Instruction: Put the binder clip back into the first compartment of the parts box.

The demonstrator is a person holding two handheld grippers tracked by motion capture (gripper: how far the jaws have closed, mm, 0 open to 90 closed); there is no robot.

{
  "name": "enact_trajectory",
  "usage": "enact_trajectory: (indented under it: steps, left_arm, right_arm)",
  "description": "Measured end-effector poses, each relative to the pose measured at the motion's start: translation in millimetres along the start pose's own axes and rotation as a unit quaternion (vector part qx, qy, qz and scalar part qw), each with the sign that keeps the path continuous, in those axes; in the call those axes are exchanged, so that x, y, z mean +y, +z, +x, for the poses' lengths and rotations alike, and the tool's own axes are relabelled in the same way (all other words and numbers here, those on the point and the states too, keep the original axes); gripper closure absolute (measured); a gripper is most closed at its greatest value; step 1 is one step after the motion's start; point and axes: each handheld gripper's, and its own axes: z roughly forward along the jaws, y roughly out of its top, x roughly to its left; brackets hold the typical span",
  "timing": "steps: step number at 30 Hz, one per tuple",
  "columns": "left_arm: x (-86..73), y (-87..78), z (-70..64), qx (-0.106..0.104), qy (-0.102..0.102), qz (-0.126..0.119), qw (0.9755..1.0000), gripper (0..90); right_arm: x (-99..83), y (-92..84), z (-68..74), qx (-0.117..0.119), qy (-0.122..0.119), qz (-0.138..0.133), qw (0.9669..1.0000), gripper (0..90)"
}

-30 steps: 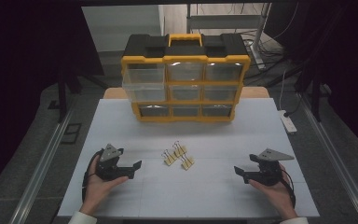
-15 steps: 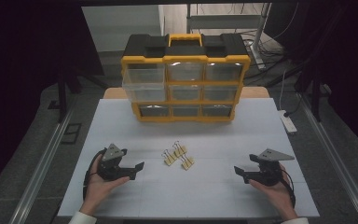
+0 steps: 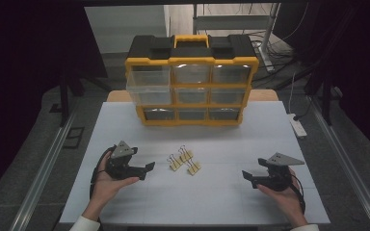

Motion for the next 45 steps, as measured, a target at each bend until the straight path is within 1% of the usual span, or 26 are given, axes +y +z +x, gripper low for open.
enact_trajectory:
  steps: [3, 5, 9, 10, 14, 16, 17, 18, 20, 22, 23, 26, 31, 34, 37, 38, 39, 40, 44, 45]
  left_arm:
    - [2.5, 0.7, 1.6, -0.001, -0.004, 0.002, 1.0000, 12.8]
    - [5.2, 1.1, 2.1, -0.001, -0.002, 0.005, 1.0000, 12.8]
    - [11.5, 4.5, 1.3, -0.006, 0.000, 0.017, 0.9998, 13.8]
    - [15.5, 7.0, -0.6, -0.010, 0.005, 0.023, 0.9997, 13.7]
    - [22.3, 11.7, -3.3, -0.018, 0.015, 0.030, 0.9993, 13.7]
    - [26.0, 15.2, -4.0, -0.022, 0.015, 0.034, 0.9991, 13.8]
    - [30.1, 19.7, -5.0, -0.024, 0.015, 0.044, 0.9986, 13.8]
    - [30.1, 19.7, -5.0, -0.024, 0.015, 0.044, 0.9986, 13.9]
    - [34.6, 23.7, -7.3, -0.026, 0.016, 0.053, 0.9981, 14.2]
    - [40.0, 25.8, -11.8, -0.030, 0.023, 0.055, 0.9978, 14.6]
    - [43.6, 28.0, -14.8, -0.035, 0.026, 0.057, 0.9974, 14.6]
    - [48.1, 33.2, -16.1, -0.040, 0.028, 0.062, 0.9969, 14.5]
    - [53.5, 49.4, -16.0, -0.057, 0.027, 0.085, 0.9944, 14.4]
    - [56.5, 58.0, -17.1, -0.065, 0.026, 0.092, 0.9933, 14.6]
    - [58.7, 66.4, -17.1, -0.065, 0.025, 0.101, 0.9924, 14.6]
    - [59.6, 69.9, -15.9, -0.068, 0.027, 0.109, 0.9913, 14.7]
    - [59.7, 73.2, -15.7, -0.069, 0.023, 0.113, 0.9909, 15.1]
    - [59.7, 73.2, -15.7, -0.069, 0.023, 0.113, 0.9909, 15.6]
    - [59.1, 81.4, -14.6, -0.071, 0.017, 0.131, 0.9887, 17.2]
    - [59.1, 81.4, -14.6, -0.071, 0.017, 0.131, 0.9887, 17.7]
  right_arm:
    - [-0.9, -0.4, -0.2, 0.000, 0.002, 0.001, 1.0000, 16.4]
    - [-0.9, -0.4, -0.4, 0.000, 0.003, 0.001, 1.0000, 16.4]
    - [-1.4, -0.6, -0.2, -0.003, 0.003, 0.004, 1.0000, 16.4]
    - [-1.5, -0.9, 0.0, -0.003, 0.002, 0.003, 1.0000, 16.4]
    - [-1.6, -0.8, 0.0, -0.005, 0.001, 0.004, 1.0000, 16.4]
    - [-1.8, 0.2, -0.8, -0.004, 0.000, 0.005, 1.0000, 16.3]
    - [-1.8, 0.3, -1.0, -0.006, 0.000, 0.006, 1.0000, 16.3]
    - [-1.8, 0.3, -1.0, -0.006, 0.000, 0.006, 1.0000, 16.3]
    - [-1.9, 0.0, -0.9, -0.004, 0.000, 0.005, 1.0000, 16.4]
    - [-2.0, -0.2, -0.5, -0.004, 0.000, 0.005, 1.0000, 16.4]
    - [-2.1, -0.1, -0.5, -0.003, -0.001, 0.005, 1.0000, 16.3]
    - [-2.2, -0.1, -0.5, -0.004, -0.001, 0.005, 1.0000, 16.3]
    - [-2.5, 0.3, -0.8, -0.005, -0.002, 0.007, 1.0000, 16.3]
    - [-2.7, 0.4, -0.7, -0.005, -0.002, 0.007, 1.0000, 16.3]
    - [-2.8, 0.3, -1.0, -0.005, -0.001, 0.007, 1.0000, 16.3]
    - [-2.9, 0.1, -1.0, -0.006, -0.001, 0.007, 1.0000, 16.2]
    - [-2.9, -0.4, -1.1, -0.006, 0.001, 0.007, 1.0000, 16.2]
    - [-3.0, -0.5, -1.2, -0.006, 0.000, 0.007, 1.0000, 16.2]
    - [-3.0, -0.1, -0.6, -0.006, -0.001, 0.009, 0.9999, 16.0]
    - [-3.0, -0.1, -0.4, -0.006, -0.002, 0.008, 0.9999, 16.0]
